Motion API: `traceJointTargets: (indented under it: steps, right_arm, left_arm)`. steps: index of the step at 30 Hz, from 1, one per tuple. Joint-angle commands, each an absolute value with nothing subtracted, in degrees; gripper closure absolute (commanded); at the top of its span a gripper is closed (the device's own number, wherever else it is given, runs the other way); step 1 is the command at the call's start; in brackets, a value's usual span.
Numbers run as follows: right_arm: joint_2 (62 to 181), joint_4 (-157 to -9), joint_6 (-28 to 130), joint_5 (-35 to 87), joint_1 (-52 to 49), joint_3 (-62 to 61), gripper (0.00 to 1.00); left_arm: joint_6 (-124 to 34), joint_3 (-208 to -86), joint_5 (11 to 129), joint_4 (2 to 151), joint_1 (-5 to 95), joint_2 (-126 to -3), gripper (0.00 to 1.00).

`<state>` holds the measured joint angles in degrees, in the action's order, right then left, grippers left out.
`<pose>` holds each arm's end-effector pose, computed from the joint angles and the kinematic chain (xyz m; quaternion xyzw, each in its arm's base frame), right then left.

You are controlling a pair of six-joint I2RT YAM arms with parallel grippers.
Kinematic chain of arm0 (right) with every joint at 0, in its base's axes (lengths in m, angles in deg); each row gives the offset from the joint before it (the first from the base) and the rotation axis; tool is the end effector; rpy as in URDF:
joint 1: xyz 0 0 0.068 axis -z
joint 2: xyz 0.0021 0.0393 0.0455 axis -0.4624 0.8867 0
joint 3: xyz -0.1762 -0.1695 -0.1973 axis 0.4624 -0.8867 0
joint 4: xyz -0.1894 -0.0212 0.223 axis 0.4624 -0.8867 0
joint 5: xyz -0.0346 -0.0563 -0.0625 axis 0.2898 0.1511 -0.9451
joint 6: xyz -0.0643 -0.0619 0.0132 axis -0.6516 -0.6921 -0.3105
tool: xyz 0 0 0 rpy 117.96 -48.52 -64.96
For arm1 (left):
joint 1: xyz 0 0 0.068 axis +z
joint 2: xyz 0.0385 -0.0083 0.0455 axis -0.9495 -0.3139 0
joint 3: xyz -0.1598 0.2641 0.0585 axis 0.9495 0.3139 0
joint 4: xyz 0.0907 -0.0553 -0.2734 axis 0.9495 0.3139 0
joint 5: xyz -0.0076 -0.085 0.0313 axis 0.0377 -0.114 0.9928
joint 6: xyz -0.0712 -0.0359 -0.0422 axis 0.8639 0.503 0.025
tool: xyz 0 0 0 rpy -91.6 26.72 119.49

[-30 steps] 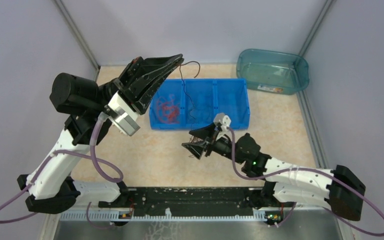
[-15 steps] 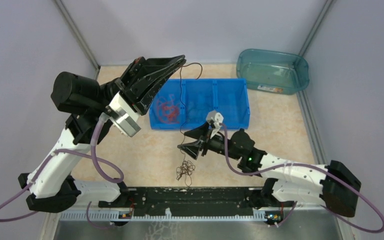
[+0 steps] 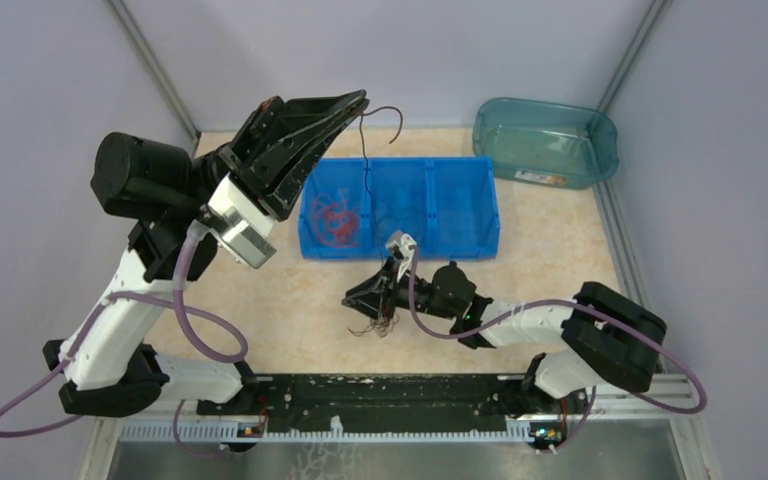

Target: Untangle the cables

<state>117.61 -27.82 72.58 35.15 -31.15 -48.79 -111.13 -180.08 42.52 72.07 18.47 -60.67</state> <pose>0.1513 0.2939 0.2507 -0.2794 0.6176 0.5742 0.4592 0.0991 -0.2109 0.6999 0.4856 0.0115 -0.1174 0.8662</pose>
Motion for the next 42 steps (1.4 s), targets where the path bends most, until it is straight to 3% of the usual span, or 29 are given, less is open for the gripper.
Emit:
traceJointTargets:
  steps: [1,16,26,28,31,37,42]
  right_arm:
    - [121.3,-16.52,76.86,35.96,-30.94,-50.97,0.72]
    - [137.44,5.85,81.01,26.48,-33.25,-65.73,0.82]
    - [144.54,12.45,80.96,19.39,-35.83,-69.65,0.65]
    - [143.94,13.6,80.48,18.17,-35.83,-70.36,0.62]
    - [139.16,11.31,78.89,16.99,-35.68,-70.36,0.57]
    - [120.11,-18.05,70.2,13.66,-35.59,-62.1,0.51]
    - [106.65,-30.77,63.88,12.13,-34.78,-58.52,0.46]
  left_arm:
    - [-114.67,-184.01,41.35,70.09,17.96,-62.18,1.0]
    - [-135.81,-202.81,42.57,59.77,17.87,-72.38,1.0]
    - [-153.48,-217.05,40.09,54.39,17.89,-79.8,1.0]
    - [-151.75,-214.03,41.18,57.12,17.92,-76.8,1.0]
    - [-149.33,-197.3,45.23,57.68,17.92,-68.7,1.0]
    - [-144.76,-172.47,50.26,63.24,17.89,-56.83,1.0]
    - [-140.59,-163.08,50.99,63.99,17.9,-54.07,1.0]
